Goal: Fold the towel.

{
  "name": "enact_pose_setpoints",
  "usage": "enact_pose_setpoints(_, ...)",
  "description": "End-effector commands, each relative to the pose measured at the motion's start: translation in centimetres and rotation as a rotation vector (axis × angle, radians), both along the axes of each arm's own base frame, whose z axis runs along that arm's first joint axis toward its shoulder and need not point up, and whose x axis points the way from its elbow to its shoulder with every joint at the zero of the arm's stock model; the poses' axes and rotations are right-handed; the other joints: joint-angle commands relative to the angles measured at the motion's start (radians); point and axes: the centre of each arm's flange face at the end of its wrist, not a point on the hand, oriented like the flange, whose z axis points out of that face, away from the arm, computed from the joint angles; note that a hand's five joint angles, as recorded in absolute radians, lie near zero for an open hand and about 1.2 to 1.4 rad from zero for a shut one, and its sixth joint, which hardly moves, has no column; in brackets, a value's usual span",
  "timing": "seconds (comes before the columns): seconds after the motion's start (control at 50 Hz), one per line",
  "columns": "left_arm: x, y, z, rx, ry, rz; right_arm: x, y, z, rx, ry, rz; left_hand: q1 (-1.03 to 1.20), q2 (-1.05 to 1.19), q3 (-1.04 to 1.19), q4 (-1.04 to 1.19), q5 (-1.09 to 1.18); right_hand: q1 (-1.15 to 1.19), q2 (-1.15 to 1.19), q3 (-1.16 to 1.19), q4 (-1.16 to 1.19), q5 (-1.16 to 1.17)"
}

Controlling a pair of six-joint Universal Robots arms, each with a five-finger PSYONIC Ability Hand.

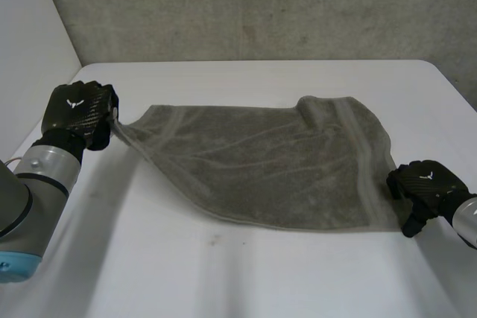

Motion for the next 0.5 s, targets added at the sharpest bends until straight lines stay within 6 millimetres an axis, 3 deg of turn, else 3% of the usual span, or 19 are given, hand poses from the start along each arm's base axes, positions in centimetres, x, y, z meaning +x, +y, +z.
enact_pose_setpoints(0.02,0.0,0.0,0.0,0.001,0.000,0.000,-0.1,-0.7,0.3,-0.047,0.000,-0.005,0.203,0.178,0.179,0.179,0.185,0.498,0.473,0.481,0.482,0.776)
enact_pose_setpoints(0.14,0.0,0.0,0.0,0.001,0.000,0.000,-0.1,-0.9,0.9,-0.062,-0.020,-0.016,0.203,0.178,0.179,0.179,0.185,0.594,0.570,0.578,0.578,0.873)
enact_pose_setpoints(0.24,0.0,0.0,0.0,0.001,0.000,0.002,-0.2,-1.2,2.6,-0.079,-0.099,-0.056,0.203,0.178,0.179,0.179,0.185,0.594,0.570,0.578,0.578,0.873)
enact_pose_setpoints(0.36,-0.3,0.3,0.0,0.001,0.000,-0.009,-0.2,-1.1,2.7,-0.073,-0.109,-0.063,0.203,0.178,0.179,0.179,0.185,0.594,0.570,0.578,0.578,0.873)
enact_pose_setpoints(0.44,-0.3,0.4,-0.2,0.007,-0.001,-0.011,-0.3,-1.1,2.5,-0.059,-0.110,-0.067,0.203,0.178,0.179,0.179,0.185,0.133,0.109,0.116,0.117,0.412)
enact_pose_setpoints(0.5,-0.3,0.4,-0.2,0.008,-0.002,-0.009,-0.3,-1.0,1.7,-0.032,-0.116,-0.066,0.203,0.178,0.179,0.179,0.185,0.073,0.048,0.056,0.057,0.352)
